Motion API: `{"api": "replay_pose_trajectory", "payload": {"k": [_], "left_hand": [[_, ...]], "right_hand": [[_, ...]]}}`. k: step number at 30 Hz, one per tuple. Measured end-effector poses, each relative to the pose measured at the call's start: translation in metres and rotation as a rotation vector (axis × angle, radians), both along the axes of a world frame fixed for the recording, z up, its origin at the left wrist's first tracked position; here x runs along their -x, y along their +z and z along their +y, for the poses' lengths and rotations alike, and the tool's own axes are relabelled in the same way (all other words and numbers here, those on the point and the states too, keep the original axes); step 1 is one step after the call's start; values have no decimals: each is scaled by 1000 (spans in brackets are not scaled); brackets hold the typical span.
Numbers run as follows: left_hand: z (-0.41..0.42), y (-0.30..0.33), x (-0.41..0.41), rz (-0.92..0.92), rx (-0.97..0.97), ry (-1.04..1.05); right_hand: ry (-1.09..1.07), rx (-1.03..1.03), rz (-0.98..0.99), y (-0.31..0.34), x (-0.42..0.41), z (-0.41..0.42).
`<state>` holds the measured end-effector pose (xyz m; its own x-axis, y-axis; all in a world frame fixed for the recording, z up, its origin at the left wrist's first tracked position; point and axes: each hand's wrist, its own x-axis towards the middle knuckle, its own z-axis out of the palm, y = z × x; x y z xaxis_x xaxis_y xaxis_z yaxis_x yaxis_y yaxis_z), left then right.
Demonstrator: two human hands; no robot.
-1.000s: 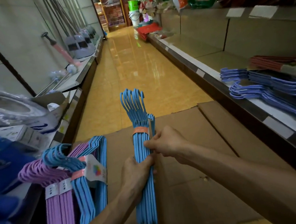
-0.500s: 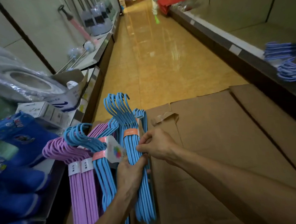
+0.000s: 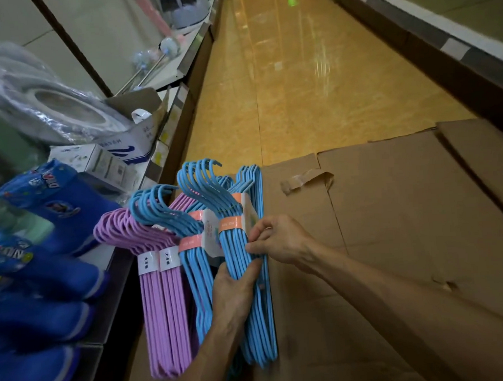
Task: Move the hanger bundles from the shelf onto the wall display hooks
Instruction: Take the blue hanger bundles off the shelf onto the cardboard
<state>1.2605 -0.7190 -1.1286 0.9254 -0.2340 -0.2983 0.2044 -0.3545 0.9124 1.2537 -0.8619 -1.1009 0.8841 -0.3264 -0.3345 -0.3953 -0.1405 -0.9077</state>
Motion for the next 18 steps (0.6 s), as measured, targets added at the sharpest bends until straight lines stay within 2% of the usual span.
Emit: {"api": "replay_pose_trajectory", "payload": {"k": [5, 18], "left_hand": [[1, 1, -1, -25, -33, 18], [29, 21, 10, -106, -367, -77]], "right_hand": [[24, -19, -12, -3, -7, 6], [98, -41, -21, -10, -8, 13]]}}
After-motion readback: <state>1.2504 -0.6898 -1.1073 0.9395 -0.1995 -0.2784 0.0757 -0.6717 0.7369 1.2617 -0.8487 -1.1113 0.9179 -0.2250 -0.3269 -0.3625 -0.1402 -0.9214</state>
